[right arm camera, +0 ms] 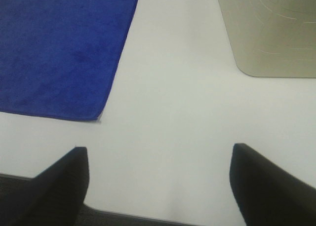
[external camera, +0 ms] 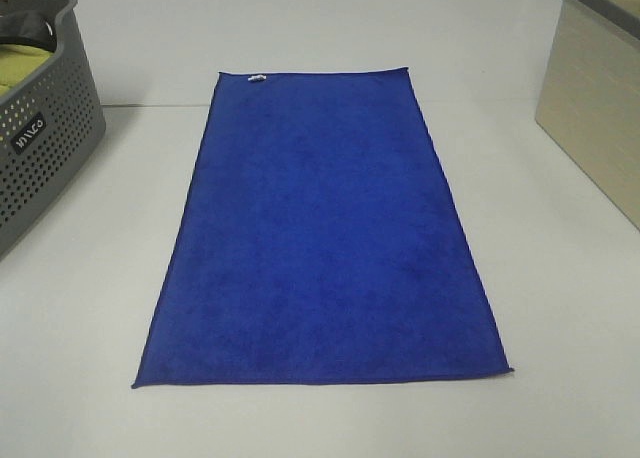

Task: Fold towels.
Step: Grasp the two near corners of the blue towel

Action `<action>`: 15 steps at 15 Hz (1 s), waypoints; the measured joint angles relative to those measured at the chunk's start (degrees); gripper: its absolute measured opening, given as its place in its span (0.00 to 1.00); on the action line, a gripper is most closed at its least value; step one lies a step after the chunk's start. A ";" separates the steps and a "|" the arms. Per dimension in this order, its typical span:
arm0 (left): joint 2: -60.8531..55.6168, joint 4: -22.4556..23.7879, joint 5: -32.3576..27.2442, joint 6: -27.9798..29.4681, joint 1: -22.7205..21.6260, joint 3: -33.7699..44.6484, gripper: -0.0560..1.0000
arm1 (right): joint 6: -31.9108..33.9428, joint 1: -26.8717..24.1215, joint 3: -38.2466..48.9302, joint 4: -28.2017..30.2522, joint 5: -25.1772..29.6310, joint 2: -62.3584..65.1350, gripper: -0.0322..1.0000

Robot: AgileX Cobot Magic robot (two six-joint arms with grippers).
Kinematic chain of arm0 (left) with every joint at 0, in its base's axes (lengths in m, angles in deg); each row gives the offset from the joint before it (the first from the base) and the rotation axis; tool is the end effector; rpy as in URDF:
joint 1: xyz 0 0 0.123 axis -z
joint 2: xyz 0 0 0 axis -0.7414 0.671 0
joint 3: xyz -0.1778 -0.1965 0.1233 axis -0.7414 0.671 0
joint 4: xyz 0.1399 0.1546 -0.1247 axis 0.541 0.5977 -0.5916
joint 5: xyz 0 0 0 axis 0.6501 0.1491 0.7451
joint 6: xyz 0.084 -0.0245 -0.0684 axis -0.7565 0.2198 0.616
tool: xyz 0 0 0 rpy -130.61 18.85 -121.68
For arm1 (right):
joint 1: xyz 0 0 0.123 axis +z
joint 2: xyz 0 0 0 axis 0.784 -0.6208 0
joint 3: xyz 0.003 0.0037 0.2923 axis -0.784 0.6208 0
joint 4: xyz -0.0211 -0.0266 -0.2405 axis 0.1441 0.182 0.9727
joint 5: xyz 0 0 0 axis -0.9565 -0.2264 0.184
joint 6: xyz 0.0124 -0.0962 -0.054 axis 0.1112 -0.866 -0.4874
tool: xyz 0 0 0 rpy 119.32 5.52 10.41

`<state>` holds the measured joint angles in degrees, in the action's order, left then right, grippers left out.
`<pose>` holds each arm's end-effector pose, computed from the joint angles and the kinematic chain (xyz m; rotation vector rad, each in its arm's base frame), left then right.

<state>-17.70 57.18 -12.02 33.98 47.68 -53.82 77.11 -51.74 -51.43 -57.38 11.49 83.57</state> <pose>-0.0074 -0.0177 0.2693 0.1727 2.0199 -0.1132 -0.0019 0.0085 0.2480 -0.1331 2.1204 0.0305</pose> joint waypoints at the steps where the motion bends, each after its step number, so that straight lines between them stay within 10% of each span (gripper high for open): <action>1: 0.00 0.00 0.00 0.00 0.00 0.00 0.69 | 0.00 0.00 0.00 0.00 0.00 0.00 0.77; 15: 0.00 0.00 0.00 0.00 0.00 0.00 0.69 | 0.00 0.00 0.00 0.00 0.00 0.00 0.77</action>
<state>-17.70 57.18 -12.02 33.98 47.68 -53.82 77.11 -51.74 -51.43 -57.38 11.49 83.57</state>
